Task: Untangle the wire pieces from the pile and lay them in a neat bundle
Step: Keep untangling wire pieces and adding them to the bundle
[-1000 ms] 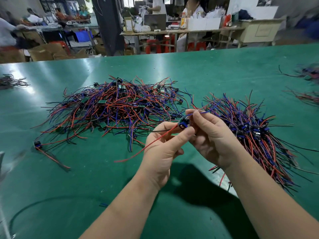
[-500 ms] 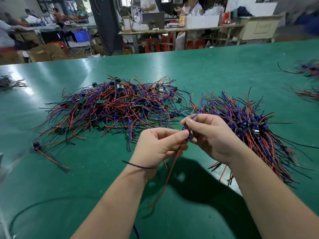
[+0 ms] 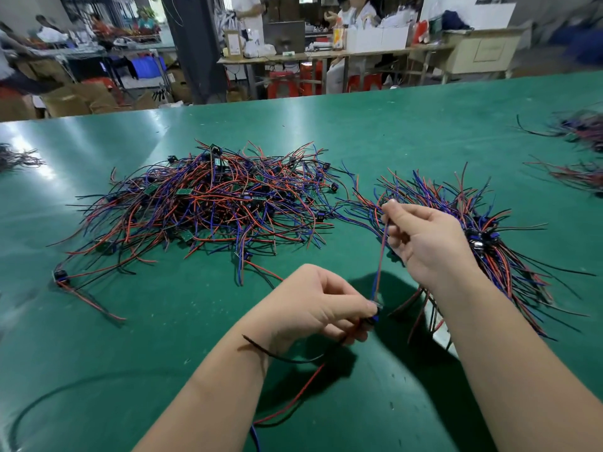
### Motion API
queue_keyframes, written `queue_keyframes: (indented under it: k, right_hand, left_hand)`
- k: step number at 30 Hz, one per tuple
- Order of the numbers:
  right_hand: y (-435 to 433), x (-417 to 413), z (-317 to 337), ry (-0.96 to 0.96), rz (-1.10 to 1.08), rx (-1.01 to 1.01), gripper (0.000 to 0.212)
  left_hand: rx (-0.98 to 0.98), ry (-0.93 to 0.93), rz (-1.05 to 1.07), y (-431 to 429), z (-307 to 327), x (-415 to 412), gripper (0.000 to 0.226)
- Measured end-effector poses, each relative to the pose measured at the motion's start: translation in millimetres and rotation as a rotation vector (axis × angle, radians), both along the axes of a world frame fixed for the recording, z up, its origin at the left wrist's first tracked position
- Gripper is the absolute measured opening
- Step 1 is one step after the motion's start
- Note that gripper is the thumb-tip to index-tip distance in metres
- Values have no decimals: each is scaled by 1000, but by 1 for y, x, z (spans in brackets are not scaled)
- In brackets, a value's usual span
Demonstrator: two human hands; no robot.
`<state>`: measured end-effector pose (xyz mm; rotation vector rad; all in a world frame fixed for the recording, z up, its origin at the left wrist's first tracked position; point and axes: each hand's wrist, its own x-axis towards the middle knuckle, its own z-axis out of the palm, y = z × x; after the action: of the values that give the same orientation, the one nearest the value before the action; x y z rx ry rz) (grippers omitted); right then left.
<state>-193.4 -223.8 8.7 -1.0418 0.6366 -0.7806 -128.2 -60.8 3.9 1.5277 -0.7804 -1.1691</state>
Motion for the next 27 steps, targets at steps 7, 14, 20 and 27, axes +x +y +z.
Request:
queue_keyframes:
  k: [7,14,20,27]
  right_hand:
    - [-9,-5,6,-191,-228,148,16]
    - [23,0,5,180,322,-246,8]
    - [28,1,-1,247,293,-593,18]
    - [27,-1,-2,347,399,-665,15]
  left_hand:
    - [-26,-40,15,8,8,14,19]
    - [-195,19,464,-3,-2,20,10]
    - [-222,-143,401,0,-3,22,7]
    - [-208,-138,334,1,-4,21,12]
